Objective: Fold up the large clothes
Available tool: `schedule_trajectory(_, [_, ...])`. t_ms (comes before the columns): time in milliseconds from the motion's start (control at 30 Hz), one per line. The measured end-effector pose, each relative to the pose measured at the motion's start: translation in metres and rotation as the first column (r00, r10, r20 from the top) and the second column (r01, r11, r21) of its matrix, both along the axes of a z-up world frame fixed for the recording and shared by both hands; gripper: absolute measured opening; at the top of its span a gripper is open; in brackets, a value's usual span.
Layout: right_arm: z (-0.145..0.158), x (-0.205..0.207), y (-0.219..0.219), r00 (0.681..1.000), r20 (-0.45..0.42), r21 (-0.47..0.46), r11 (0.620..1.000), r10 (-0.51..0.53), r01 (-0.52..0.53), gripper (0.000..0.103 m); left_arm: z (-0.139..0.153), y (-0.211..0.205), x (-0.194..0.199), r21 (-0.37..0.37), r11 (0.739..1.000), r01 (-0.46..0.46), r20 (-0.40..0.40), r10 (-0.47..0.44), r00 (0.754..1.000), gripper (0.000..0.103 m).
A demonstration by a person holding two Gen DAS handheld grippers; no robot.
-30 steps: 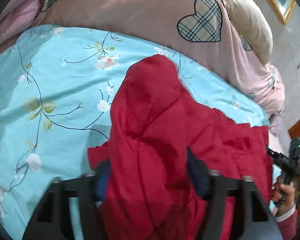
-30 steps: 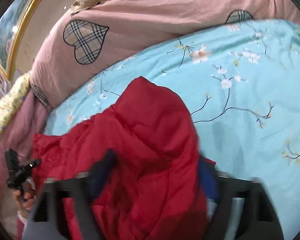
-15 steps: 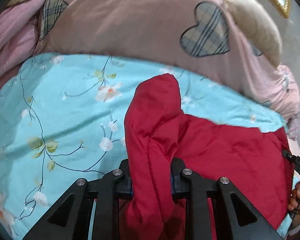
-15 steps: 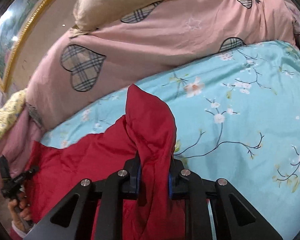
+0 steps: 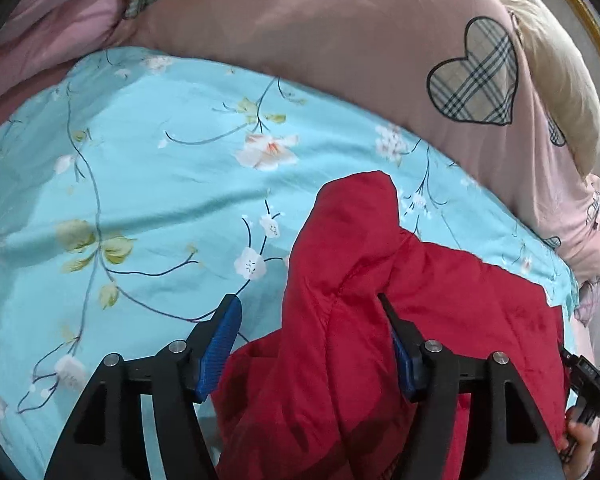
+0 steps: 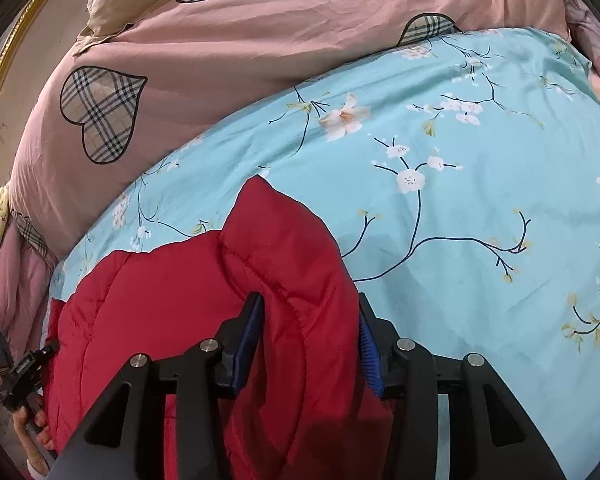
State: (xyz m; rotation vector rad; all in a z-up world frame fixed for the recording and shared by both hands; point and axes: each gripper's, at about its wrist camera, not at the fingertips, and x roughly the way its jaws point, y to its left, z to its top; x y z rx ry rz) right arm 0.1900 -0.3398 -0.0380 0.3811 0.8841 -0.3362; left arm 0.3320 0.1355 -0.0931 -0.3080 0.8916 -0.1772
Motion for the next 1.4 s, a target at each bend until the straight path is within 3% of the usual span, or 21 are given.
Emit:
schedule_trajectory(100, [0.002,-0.001,0.004,1.0,-0.001,-0.027,1.0,-0.009,0.009,0.053,0.017,0.004,-0.027,0.003,1.0,-0.011,0.049,0.011,0.999,0.065])
schedule_trajectory(233, [0.001,0.0,0.007,1.0,-0.015,-0.069,0.997,-0.021,0.02,0.055,0.039,0.007,-0.071,-0.07,0.997,0.04,0.116,-0.031,0.993,0.065])
schedule_trajectory(367, [0.004,0.0,0.007,0.998,-0.017,-0.112,0.992,-0.054,0.052,0.057,0.048,-0.005,-0.112,-0.014,0.994,0.112,0.152,-0.109,0.982,0.065])
schedule_trajectory(533, [0.037,-0.021,0.027,0.992,0.083,-0.246,0.962,-0.099,0.117,0.06,0.048,-0.016,-0.149,0.013,0.982,0.186,0.151,-0.186,0.971,0.067])
schedule_trajectory(700, [0.067,-0.048,0.05,0.984,0.177,-0.203,0.978,-0.013,0.049,0.061,0.053,-0.022,-0.169,0.002,0.968,0.253,0.14,-0.25,0.958,0.067])
schedule_trajectory(833, [0.069,-0.064,0.094,0.977,0.13,-0.148,0.977,0.172,-0.152,0.062,0.049,-0.03,-0.179,-0.009,0.949,0.316,0.136,-0.312,0.94,0.067])
schedule_trajectory(1067, [0.037,-0.088,0.167,0.925,-0.012,-0.158,0.912,0.38,-0.377,0.062,0.04,-0.035,-0.181,-0.002,0.931,0.365,0.114,-0.363,0.925,0.071])
schedule_trajectory(1200, [0.012,-0.083,0.182,0.909,-0.112,-0.215,0.883,0.402,-0.417,0.062,0.03,-0.039,-0.169,0.06,0.933,0.354,0.088,-0.358,0.929,0.071])
schedule_trajectory(1400, [-0.007,-0.065,0.16,0.938,-0.123,-0.231,0.91,0.323,-0.344,0.063,0.02,-0.05,-0.149,0.135,0.939,0.317,0.039,-0.325,0.945,0.073])
